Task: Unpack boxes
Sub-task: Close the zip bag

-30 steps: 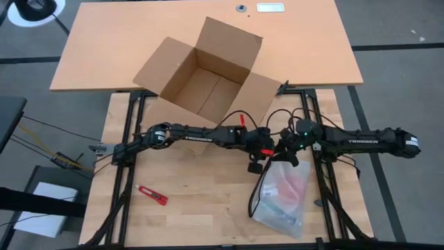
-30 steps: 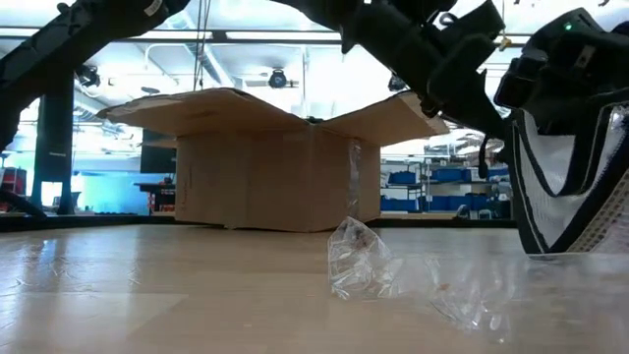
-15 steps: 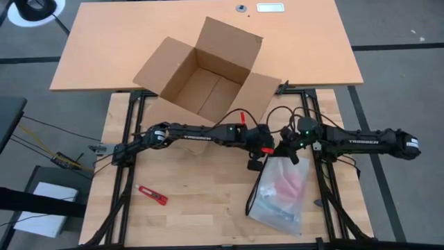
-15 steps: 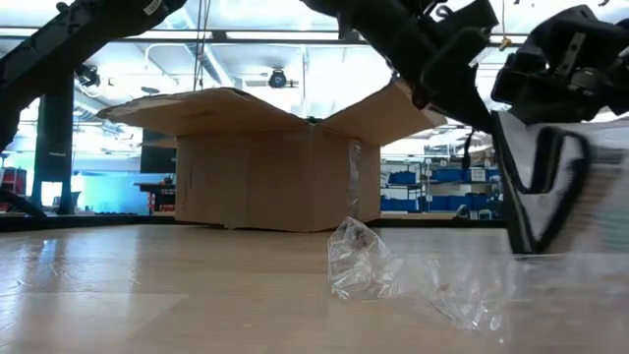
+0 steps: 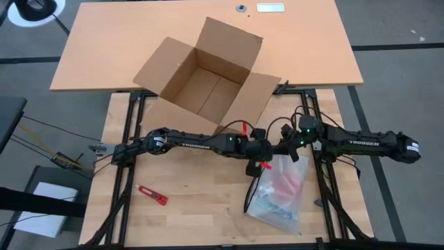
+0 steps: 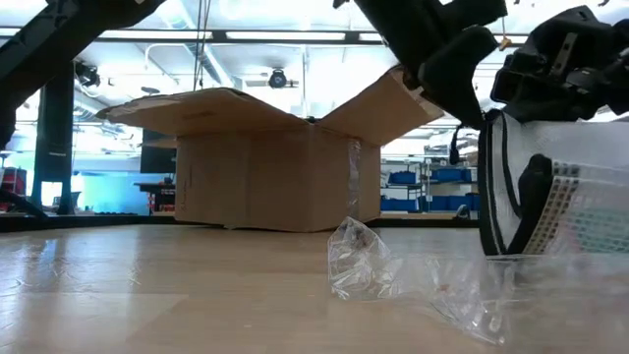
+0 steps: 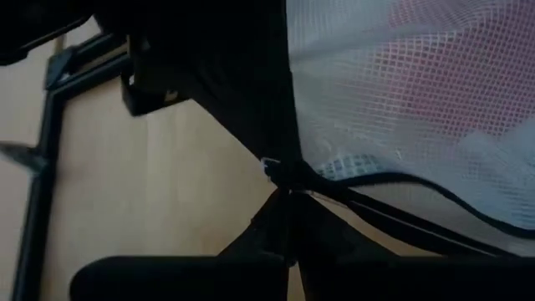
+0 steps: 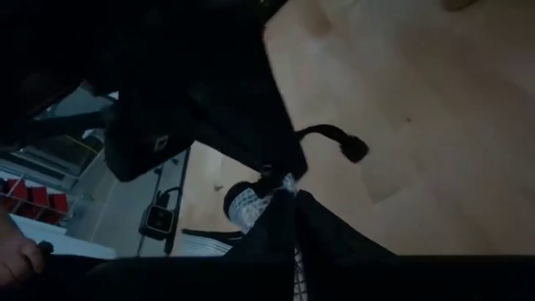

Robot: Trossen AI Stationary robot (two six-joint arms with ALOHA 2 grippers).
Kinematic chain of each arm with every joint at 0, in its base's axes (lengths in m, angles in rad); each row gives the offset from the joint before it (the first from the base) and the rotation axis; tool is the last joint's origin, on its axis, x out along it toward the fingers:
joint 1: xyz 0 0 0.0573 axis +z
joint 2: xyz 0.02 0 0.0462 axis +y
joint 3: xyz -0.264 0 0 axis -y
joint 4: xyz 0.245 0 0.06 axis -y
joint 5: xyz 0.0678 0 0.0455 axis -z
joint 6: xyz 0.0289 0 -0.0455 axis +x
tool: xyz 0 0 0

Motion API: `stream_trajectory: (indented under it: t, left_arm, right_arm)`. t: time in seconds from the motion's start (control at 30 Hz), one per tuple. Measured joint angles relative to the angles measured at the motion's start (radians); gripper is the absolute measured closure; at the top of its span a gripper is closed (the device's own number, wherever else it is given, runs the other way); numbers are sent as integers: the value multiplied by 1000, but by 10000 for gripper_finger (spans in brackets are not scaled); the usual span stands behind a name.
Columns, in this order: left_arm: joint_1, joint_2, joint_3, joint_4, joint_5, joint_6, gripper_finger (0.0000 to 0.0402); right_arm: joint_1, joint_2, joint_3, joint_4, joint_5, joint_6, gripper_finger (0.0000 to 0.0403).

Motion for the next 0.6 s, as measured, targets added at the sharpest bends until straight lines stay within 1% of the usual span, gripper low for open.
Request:
stream_trajectory:
  t: [0.1,0.2,0.33,0.47,0.6]
  left_arm:
    - [-20,0,44,-85,-74,-31,385]
    - [-24,-3,86,-117,-81,-67,385]
    - [-23,-3,93,-127,-81,-155,385]
    - [-31,-6,29,-106,-60,-241,385]
    - [-61,-5,-30,-80,-65,-308,386]
  right_arm:
    - [-7,1,0,-16,14,2,403]
    - [-8,0,2,-17,27,2,403]
    - [-10,2,1,-20,37,6,403]
    - [-15,1,-1,-25,38,12,403]
    - [-19,2,-2,-23,34,11,403]
